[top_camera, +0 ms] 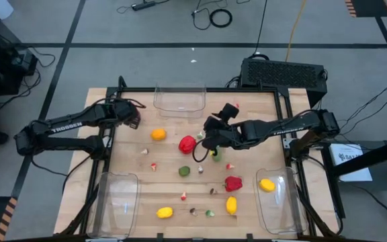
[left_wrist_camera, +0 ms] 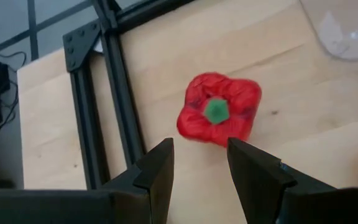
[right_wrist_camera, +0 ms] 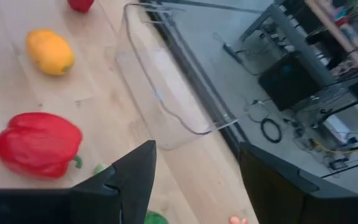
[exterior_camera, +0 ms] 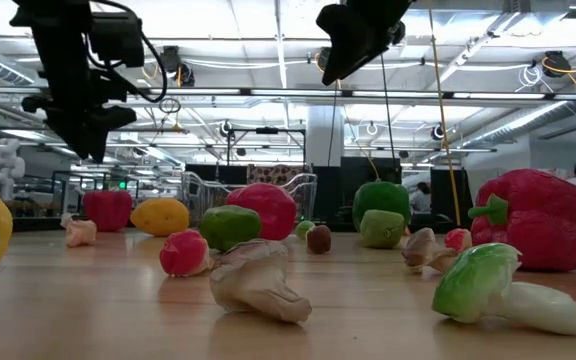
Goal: Sort produce into baskets
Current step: Put the red bell pepper into the top transparent bin
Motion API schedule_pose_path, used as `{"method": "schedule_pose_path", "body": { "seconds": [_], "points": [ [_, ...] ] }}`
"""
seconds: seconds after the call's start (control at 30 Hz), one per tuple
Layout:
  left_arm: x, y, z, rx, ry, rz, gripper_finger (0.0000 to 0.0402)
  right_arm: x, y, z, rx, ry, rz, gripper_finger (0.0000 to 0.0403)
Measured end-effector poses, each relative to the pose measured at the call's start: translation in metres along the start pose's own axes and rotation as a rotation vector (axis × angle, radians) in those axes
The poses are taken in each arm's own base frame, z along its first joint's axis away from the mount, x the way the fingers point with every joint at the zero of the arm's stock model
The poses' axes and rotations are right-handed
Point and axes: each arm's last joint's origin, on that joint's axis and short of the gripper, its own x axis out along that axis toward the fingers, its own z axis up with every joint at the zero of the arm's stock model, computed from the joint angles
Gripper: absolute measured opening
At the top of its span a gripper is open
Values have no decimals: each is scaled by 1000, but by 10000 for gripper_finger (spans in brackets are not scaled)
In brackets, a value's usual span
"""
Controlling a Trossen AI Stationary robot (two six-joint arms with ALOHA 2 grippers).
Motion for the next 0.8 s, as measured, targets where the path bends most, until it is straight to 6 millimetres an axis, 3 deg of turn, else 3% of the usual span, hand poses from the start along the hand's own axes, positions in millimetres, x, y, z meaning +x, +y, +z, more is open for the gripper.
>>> {"method": "schedule_pose_path", "body": {
  "seconds": [0.8],
  "points": [
    [23, -9, -3, -86, -62, -8, 157, 0, 1, 0, 13, 8, 24, 221]
  ]
}}
